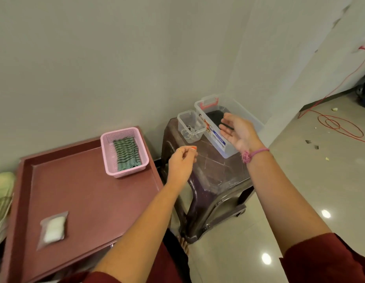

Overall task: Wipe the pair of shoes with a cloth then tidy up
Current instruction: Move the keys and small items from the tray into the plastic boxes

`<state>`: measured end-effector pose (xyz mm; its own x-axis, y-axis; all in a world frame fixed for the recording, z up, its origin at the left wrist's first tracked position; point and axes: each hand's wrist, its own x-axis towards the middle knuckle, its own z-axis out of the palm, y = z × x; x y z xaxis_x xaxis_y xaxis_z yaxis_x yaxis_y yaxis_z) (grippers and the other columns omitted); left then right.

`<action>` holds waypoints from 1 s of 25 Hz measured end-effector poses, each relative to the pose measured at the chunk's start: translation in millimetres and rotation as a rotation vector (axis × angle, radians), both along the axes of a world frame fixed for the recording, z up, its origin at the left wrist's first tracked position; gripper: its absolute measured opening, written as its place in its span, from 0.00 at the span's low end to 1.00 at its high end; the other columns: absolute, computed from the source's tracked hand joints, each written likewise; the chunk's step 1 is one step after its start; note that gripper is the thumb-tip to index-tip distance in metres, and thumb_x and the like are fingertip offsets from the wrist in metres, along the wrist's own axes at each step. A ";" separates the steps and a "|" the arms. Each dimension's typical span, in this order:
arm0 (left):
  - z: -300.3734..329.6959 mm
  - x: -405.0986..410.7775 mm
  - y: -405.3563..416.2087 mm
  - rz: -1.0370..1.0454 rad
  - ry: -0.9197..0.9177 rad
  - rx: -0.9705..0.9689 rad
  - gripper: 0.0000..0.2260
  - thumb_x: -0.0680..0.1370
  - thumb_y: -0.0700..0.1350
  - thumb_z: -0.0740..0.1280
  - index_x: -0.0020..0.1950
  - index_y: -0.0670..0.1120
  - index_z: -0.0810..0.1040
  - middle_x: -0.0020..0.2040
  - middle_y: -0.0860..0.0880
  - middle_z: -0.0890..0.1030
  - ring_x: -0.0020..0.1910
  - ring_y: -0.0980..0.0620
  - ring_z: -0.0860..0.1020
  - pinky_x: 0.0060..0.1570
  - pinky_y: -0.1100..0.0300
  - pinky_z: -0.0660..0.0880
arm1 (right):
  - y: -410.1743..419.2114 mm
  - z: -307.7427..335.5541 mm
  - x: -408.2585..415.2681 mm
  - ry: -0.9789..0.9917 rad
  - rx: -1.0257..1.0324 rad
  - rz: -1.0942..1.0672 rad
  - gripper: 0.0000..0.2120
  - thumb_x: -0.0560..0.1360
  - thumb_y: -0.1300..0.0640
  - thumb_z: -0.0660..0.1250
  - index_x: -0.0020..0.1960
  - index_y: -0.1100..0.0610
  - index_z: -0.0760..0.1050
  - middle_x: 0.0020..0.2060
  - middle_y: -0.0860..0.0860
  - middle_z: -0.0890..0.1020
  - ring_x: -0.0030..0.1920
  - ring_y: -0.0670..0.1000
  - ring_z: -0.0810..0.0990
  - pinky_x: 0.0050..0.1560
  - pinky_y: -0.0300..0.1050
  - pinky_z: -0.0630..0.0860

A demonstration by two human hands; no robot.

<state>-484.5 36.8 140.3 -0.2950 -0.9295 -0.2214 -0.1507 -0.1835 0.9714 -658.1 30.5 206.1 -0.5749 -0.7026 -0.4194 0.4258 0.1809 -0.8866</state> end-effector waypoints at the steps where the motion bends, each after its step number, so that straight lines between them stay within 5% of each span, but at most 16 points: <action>1: -1.9 20.9 5.3 0.003 -0.004 -0.027 0.06 0.81 0.45 0.62 0.53 0.50 0.78 0.45 0.53 0.81 0.43 0.58 0.79 0.45 0.64 0.73 | 9.2 2.9 16.4 -0.001 -0.027 0.014 0.07 0.76 0.62 0.65 0.53 0.59 0.77 0.44 0.52 0.80 0.50 0.51 0.80 0.54 0.44 0.77; 7: -29.6 165.5 48.7 0.154 -0.116 -0.069 0.05 0.80 0.46 0.64 0.47 0.50 0.79 0.44 0.51 0.83 0.41 0.57 0.80 0.47 0.61 0.76 | 48.8 -23.3 133.4 -0.140 -0.041 0.171 0.05 0.77 0.60 0.64 0.51 0.55 0.77 0.46 0.51 0.81 0.50 0.50 0.80 0.50 0.42 0.75; 20: -90.5 371.8 99.5 0.452 -0.224 0.089 0.06 0.80 0.48 0.64 0.49 0.50 0.79 0.43 0.53 0.82 0.47 0.51 0.80 0.51 0.56 0.75 | 43.6 -140.7 359.7 -0.267 0.344 0.408 0.07 0.77 0.63 0.61 0.46 0.53 0.75 0.36 0.49 0.78 0.37 0.45 0.77 0.40 0.38 0.72; 25: -104.0 400.9 99.9 0.641 0.027 0.347 0.05 0.81 0.46 0.62 0.52 0.49 0.78 0.43 0.53 0.81 0.41 0.58 0.78 0.46 0.60 0.74 | 18.3 -186.2 415.7 -0.154 0.473 0.501 0.05 0.77 0.59 0.64 0.41 0.55 0.74 0.36 0.49 0.78 0.36 0.45 0.77 0.41 0.39 0.74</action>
